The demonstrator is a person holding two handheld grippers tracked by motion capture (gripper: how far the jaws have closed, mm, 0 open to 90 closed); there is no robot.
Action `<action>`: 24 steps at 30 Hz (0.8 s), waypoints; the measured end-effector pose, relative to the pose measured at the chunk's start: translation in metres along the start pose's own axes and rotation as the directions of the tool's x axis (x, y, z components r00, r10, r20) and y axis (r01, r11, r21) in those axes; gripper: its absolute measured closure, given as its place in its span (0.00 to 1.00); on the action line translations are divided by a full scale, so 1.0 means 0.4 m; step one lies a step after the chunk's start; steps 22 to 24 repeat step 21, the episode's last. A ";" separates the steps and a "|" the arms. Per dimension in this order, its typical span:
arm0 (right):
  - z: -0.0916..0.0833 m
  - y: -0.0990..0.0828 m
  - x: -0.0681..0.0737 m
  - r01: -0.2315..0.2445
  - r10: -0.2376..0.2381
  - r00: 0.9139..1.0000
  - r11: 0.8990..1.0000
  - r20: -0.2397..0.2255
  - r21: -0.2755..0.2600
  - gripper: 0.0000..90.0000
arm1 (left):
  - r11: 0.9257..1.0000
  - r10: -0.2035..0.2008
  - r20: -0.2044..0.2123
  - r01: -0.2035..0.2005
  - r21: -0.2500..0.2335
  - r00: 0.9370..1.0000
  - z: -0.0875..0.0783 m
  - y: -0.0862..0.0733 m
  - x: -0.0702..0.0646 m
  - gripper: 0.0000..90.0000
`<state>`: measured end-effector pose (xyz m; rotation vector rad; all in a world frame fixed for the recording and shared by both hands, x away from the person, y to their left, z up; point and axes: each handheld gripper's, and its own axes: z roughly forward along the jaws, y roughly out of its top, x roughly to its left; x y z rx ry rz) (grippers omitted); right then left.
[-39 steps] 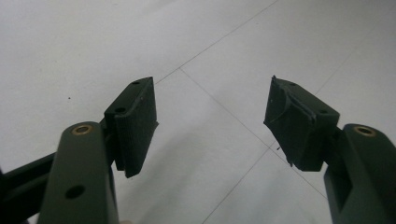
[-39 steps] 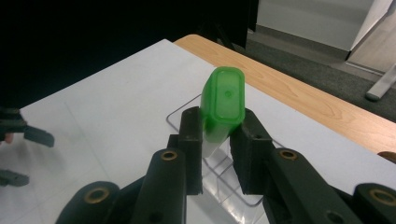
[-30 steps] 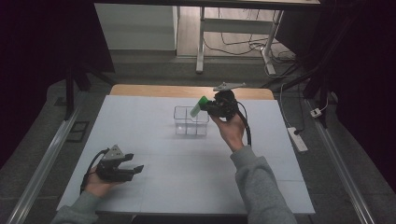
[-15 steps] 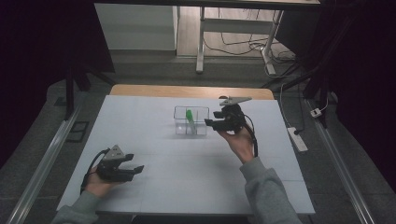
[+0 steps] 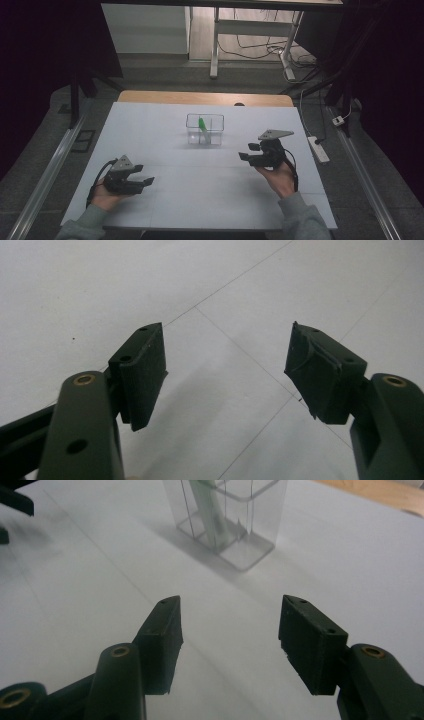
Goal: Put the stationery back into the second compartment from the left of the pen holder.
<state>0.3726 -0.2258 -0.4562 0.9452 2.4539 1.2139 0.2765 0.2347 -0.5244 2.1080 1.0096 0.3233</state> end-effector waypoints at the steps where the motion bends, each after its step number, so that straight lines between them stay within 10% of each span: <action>1: -0.007 -0.012 0.000 -0.002 0.002 1.000 1.000 -0.002 -0.001 0.47 | 1.000 0.001 0.000 -0.001 0.001 1.000 0.001 0.000 -0.001 0.36; 13: -0.073 -0.133 -0.011 0.011 -0.012 1.000 0.999 0.017 0.051 0.44 | 1.000 0.005 0.003 -0.005 0.008 1.000 0.007 0.007 -0.002 0.35; 24: -0.074 -0.153 -0.017 0.019 -0.020 1.000 0.999 0.011 0.051 0.43 | 1.000 0.003 0.003 -0.003 0.005 1.000 0.006 0.009 0.000 0.35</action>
